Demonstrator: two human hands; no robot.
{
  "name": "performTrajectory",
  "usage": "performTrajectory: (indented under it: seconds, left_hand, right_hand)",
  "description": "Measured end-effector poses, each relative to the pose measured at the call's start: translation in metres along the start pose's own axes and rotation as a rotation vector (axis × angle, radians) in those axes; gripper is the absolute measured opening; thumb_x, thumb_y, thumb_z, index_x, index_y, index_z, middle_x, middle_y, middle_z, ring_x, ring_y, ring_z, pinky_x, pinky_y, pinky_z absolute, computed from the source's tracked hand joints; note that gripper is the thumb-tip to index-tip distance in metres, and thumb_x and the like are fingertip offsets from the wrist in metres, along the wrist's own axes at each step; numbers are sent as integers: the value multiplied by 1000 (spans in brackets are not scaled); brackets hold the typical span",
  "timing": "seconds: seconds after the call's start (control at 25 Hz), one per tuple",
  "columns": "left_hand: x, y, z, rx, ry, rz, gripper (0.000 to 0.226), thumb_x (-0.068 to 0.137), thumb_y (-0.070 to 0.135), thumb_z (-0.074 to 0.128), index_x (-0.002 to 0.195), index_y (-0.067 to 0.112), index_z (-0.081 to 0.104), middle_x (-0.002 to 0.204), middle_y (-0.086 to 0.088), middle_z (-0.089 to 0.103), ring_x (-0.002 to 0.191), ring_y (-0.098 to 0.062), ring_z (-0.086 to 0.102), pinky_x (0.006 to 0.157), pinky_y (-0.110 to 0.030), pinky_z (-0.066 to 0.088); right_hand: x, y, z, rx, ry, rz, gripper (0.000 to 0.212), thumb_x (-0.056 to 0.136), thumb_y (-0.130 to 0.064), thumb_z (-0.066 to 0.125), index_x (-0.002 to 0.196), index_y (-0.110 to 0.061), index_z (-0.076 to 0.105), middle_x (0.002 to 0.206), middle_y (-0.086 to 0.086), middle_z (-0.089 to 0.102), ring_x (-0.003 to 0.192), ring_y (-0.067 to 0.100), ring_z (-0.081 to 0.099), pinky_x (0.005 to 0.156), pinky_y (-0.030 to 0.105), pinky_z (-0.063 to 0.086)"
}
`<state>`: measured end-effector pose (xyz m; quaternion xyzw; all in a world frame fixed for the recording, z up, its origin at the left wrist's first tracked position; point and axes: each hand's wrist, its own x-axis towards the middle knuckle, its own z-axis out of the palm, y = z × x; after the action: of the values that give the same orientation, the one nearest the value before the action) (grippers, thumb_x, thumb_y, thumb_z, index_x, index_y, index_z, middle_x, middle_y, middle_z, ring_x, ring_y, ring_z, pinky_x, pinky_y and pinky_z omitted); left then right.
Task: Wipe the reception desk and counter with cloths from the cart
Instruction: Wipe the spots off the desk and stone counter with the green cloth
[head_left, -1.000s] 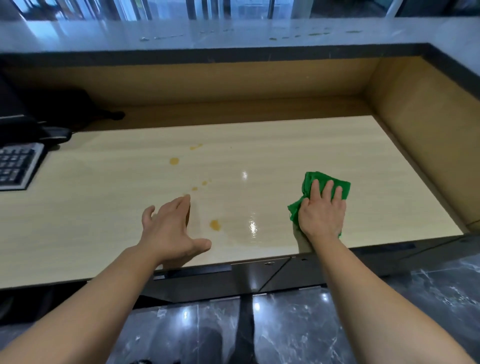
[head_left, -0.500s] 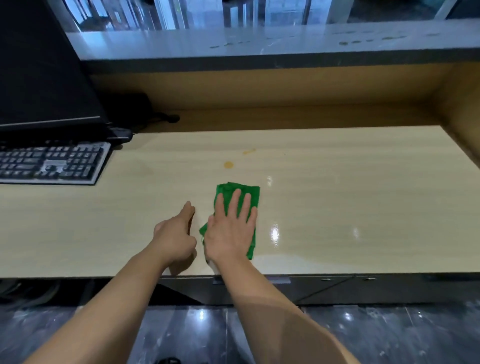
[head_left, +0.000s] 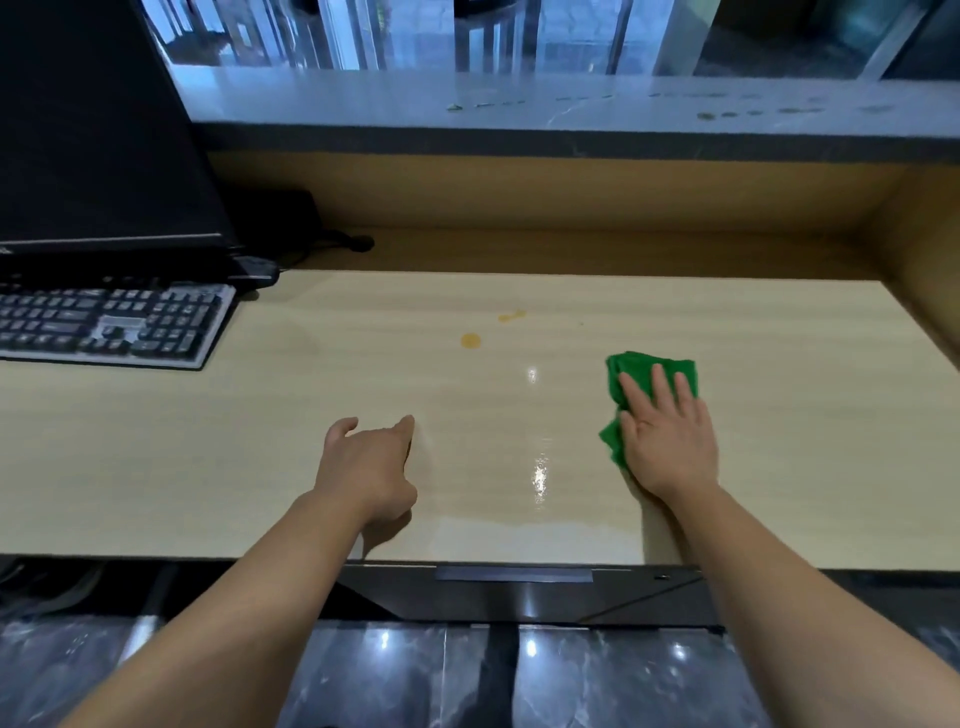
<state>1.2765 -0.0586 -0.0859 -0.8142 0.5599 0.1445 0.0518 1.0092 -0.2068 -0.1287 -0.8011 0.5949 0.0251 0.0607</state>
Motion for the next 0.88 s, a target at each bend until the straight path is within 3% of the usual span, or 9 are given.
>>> performTrajectory:
  seconds: [0.2, 0.28, 0.44, 0.52, 0.6, 0.68, 0.76, 0.88]
  left_hand:
    - [0, -8, 4, -31, 15, 64, 78, 82, 12, 46, 153, 21, 16, 75, 13, 47, 106, -13, 58, 118, -29, 8]
    - [4, -9, 1, -51, -1, 61, 76, 83, 12, 45, 153, 19, 16, 80, 11, 49, 109, -15, 56, 118, -29, 8]
    - [6, -6, -3, -21, -33, 40, 74, 81, 12, 46, 150, 14, 19, 106, 2, 62, 118, -18, 53, 118, -30, 10]
    - [5, -6, -6, -34, -46, 34, 62, 80, 13, 47, 140, 14, 33, 113, 1, 64, 118, -18, 54, 116, -31, 15]
    - [9, -5, -14, -66, -67, 2, 34, 82, 16, 49, 116, 18, 47, 100, 1, 62, 111, -21, 57, 109, -31, 26]
    - [15, 0, -23, -65, -91, -23, 10, 84, 20, 52, 93, 20, 47, 86, 3, 53, 99, -22, 57, 92, -30, 35]
    - [21, 5, -28, -55, -88, -50, 9, 85, 21, 55, 84, 20, 46, 80, 4, 49, 87, -23, 53, 76, -28, 35]
    - [25, 2, -23, -37, -10, -47, 12, 84, 23, 55, 81, 20, 44, 73, 6, 45, 77, -21, 47, 72, -29, 31]
  right_hand:
    - [5, -40, 2, 44, -18, 217, 57, 103, -36, 17, 155, -27, -4, 163, 7, -8, 149, 30, -8, 121, 43, 2]
    - [4, -83, 4, 51, -10, 201, 60, 103, -36, 18, 155, -22, -9, 162, 6, -11, 149, 30, -9, 121, 44, 0]
    - [-12, -185, 15, 21, -24, -155, 61, 102, -35, 21, 155, -23, -7, 162, 4, -13, 149, 28, -13, 120, 45, -4]
    - [-21, -210, 18, 3, -72, -365, 61, 102, -35, 23, 155, -26, -6, 162, 3, -13, 148, 26, -15, 120, 44, -6]
    - [-17, -202, 14, -12, -104, -493, 58, 103, -38, 22, 155, -29, -3, 162, 0, -12, 149, 23, -15, 121, 41, -7]
    - [-8, -174, 9, -24, -114, -545, 57, 102, -43, 16, 155, -32, -2, 162, -2, -12, 149, 19, -14, 120, 38, -7]
    - [2, -139, 5, -26, -109, -488, 61, 96, -49, 5, 154, -34, -4, 162, -3, -13, 149, 18, -15, 119, 36, -7]
    - [24, -86, -3, -12, -110, -317, 57, 102, -45, 14, 154, -32, -5, 162, -3, -14, 149, 18, -15, 120, 36, -5]
